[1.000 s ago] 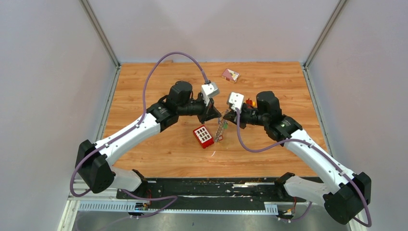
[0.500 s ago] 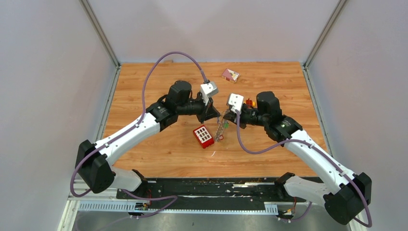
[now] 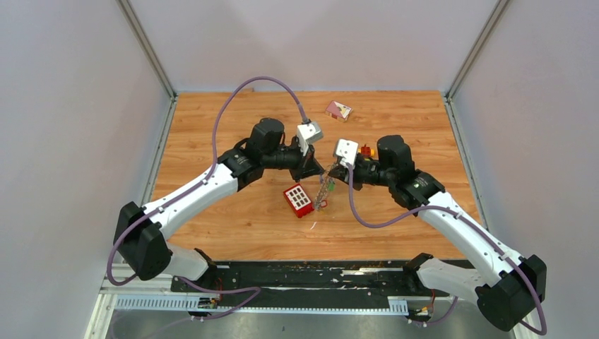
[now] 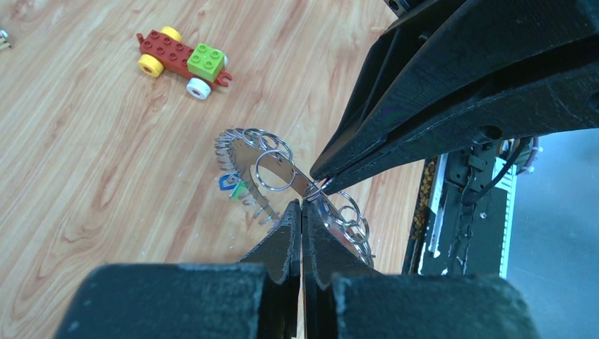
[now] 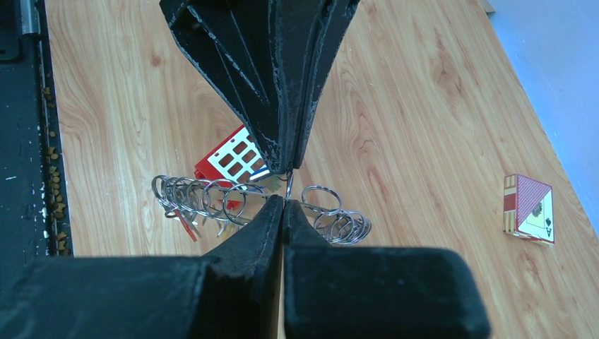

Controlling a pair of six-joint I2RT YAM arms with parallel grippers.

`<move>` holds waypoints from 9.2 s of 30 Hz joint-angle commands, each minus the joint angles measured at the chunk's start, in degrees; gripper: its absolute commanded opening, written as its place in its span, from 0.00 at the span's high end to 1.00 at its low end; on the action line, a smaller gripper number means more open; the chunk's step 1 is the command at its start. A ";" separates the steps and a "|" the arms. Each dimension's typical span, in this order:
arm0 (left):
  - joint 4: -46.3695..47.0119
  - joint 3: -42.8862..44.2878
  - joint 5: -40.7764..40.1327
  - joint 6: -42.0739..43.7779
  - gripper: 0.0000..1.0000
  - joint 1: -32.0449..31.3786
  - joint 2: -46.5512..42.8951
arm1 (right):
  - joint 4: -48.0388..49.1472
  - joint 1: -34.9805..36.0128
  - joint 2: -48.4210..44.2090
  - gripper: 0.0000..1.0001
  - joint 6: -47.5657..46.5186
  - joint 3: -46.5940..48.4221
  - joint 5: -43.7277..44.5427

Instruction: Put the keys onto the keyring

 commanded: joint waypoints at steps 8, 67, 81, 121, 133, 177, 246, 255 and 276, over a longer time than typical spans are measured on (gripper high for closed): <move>0.42 2.33 1.34 3.98 1.00 0.42 -0.35 | 2.48 0.50 -2.48 1.00 -0.97 0.80 -3.98; -8.36 0.62 17.87 37.16 0.63 0.36 -3.65 | 0.94 -0.23 -1.10 1.00 0.17 2.75 -14.11; -6.46 1.08 18.67 34.43 0.80 0.25 -1.90 | 1.08 -0.19 -1.00 1.00 0.13 2.53 -13.93; -22.63 9.01 2.22 30.54 1.00 -5.72 -5.19 | 1.53 -0.54 -1.11 0.67 2.53 2.48 -20.00; -19.14 7.78 2.46 27.18 1.00 -5.72 -5.67 | 3.70 -0.58 1.14 0.71 3.39 0.68 -21.13; -14.23 3.69 7.71 26.32 0.80 -2.35 -8.35 | 5.81 -1.02 1.72 1.00 5.00 2.03 -17.92; -20.95 3.94 1.30 30.23 1.00 -2.83 -7.24 | 8.71 -2.55 0.76 0.57 4.06 0.08 -20.00; -21.78 5.46 -4.22 29.16 1.00 -5.23 -7.24 | 9.45 -2.15 2.35 0.57 5.29 -0.40 -25.18; -18.84 4.62 -1.25 25.72 1.00 -5.55 -7.47 | 12.20 0.36 5.94 0.71 7.46 -0.79 -24.29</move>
